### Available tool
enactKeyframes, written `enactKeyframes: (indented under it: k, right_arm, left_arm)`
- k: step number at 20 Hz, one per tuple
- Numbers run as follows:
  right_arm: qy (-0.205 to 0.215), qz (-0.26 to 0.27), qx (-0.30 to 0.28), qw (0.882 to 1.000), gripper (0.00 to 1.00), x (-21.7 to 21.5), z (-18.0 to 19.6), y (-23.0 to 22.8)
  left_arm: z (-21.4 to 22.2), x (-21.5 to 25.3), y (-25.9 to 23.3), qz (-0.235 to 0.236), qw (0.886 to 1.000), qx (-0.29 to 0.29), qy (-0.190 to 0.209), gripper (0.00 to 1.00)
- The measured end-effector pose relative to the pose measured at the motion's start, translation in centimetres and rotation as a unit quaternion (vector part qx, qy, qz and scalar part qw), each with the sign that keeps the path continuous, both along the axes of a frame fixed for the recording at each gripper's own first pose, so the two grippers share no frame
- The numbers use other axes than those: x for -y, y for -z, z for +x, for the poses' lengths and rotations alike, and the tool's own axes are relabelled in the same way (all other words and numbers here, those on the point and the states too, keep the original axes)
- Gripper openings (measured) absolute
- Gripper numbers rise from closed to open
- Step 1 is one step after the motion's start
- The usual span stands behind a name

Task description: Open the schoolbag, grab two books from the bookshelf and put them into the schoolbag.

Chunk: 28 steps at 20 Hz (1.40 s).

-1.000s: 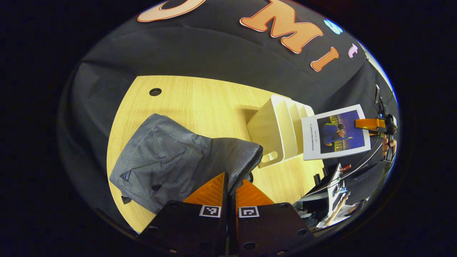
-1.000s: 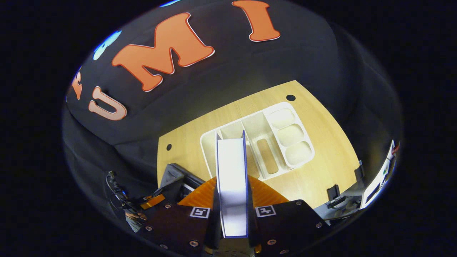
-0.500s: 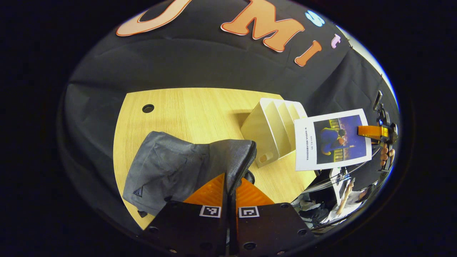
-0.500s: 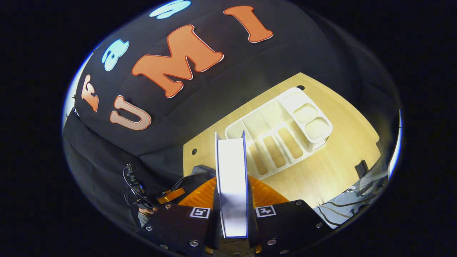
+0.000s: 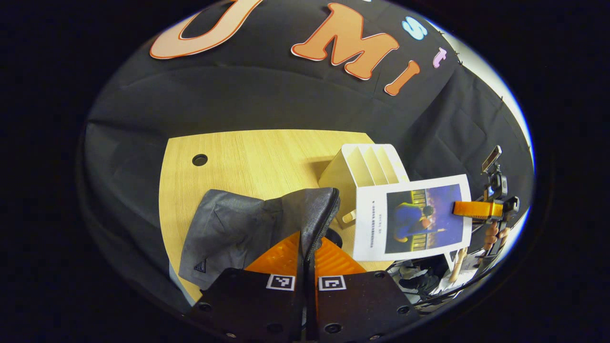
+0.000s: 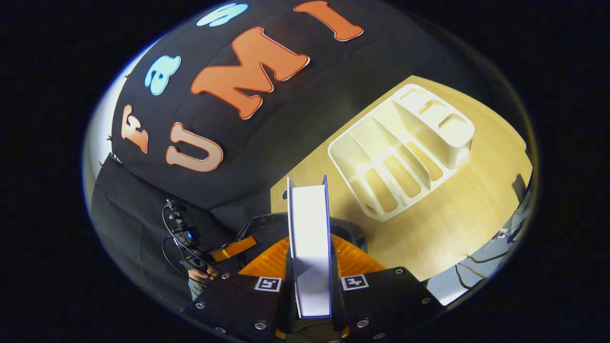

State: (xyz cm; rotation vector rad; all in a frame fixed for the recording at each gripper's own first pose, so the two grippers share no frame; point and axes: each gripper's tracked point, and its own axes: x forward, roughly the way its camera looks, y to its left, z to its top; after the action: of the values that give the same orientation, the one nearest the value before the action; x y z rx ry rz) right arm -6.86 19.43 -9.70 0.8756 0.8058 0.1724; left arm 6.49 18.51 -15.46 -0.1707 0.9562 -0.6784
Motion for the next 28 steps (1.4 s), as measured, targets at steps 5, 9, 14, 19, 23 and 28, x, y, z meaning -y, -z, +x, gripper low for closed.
enactKeyframes:
  k: [5,9,14,19,23,28]
  right_arm:
    - [-0.002,0.048,-0.012,0.999,0.31,-4.7,0.0,3.5]
    - [0.007,0.08,-0.022,0.997,0.3,-7.1,0.7,5.9]
    - [0.025,0.13,-0.016,0.991,0.3,-9.7,1.7,8.3]
    - [0.02,0.146,-0.024,0.989,0.3,-13.5,2.4,11.2]
    - [0.016,0.152,-0.021,0.988,0.3,-15.8,3.5,13.4]
    - [0.015,0.173,-0.02,0.985,0.3,-18.5,4.6,15.5]
  left_arm:
    - [0.4,-0.6,-1.1,-0.003,1.0,0.007,0.0,0.04]
    - [0.6,-1.1,-1.9,-0.017,1.0,0.004,-0.005,0.04]
    - [0.1,-1.2,-2.2,-0.027,1.0,0.0,-0.004,0.04]
    - [-0.3,-0.9,-2.4,-0.039,0.999,0.001,-0.004,0.04]
    - [-0.7,-1.0,-2.4,-0.041,0.999,0.001,-0.004,0.04]
    - [-1.4,-0.6,-2.8,-0.049,0.999,0.003,0.0,0.04]
